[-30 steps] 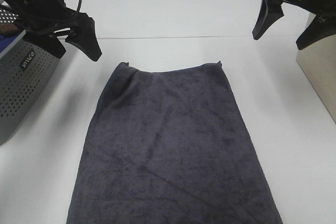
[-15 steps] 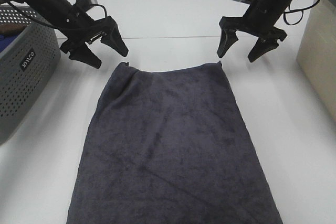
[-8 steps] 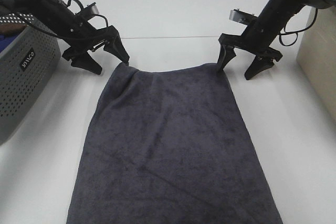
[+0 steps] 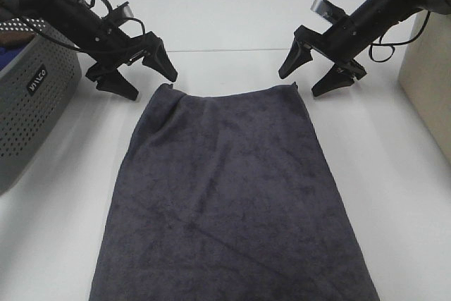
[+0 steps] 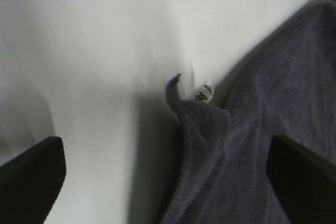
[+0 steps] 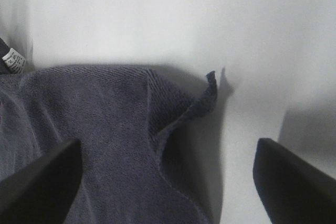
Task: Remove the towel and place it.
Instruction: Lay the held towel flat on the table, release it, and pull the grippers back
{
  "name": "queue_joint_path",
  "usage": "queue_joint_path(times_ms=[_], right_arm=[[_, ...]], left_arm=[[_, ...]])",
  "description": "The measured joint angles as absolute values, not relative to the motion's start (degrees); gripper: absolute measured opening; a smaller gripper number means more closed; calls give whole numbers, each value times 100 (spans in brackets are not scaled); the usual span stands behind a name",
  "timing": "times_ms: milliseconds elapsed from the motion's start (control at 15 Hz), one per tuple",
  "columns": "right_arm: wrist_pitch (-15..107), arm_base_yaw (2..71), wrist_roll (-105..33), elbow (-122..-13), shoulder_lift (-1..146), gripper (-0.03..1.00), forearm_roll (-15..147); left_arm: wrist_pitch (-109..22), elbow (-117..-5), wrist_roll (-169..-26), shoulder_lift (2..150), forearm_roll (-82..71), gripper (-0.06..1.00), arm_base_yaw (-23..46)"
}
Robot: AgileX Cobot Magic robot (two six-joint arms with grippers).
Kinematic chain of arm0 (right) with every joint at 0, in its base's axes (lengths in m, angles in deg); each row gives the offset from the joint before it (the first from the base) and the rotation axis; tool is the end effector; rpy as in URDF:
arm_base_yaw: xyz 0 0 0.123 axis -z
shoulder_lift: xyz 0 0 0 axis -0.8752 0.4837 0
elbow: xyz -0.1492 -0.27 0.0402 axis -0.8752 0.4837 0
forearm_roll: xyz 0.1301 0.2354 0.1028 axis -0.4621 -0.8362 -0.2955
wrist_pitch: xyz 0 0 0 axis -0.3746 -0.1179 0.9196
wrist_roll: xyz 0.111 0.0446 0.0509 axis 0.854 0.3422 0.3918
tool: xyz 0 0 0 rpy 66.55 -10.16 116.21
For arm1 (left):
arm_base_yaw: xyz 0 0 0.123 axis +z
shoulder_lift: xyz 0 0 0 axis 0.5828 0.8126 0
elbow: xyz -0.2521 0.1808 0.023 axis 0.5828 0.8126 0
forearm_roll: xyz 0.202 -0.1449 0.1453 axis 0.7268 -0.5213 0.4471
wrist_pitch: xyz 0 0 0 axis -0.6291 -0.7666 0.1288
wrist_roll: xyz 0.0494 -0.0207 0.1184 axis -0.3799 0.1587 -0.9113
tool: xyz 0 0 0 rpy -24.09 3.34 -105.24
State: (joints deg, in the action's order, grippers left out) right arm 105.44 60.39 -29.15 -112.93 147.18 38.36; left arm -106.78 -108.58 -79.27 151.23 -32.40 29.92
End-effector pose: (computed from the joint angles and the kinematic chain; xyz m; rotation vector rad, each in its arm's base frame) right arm 0.5776 0.0777 0.0824 -0.1187 2.8597 0.8467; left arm 0.5776 -0.1363 0.0894 0.1749 2.8050 -0.9572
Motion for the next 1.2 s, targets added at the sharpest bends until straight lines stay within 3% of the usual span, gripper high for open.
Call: queue_joint_path(times_ms=[467,1200], right_arm=[[10521,6039,-3029,-11293,14718,85,3825],[10131,6033,-2846,-11293,14730,85,4358]], left_arm=[[-10856,-10858,-8042,15472,-4186,98,2986],[-10644,-10887,-8059,15512,-4146,98,2820]])
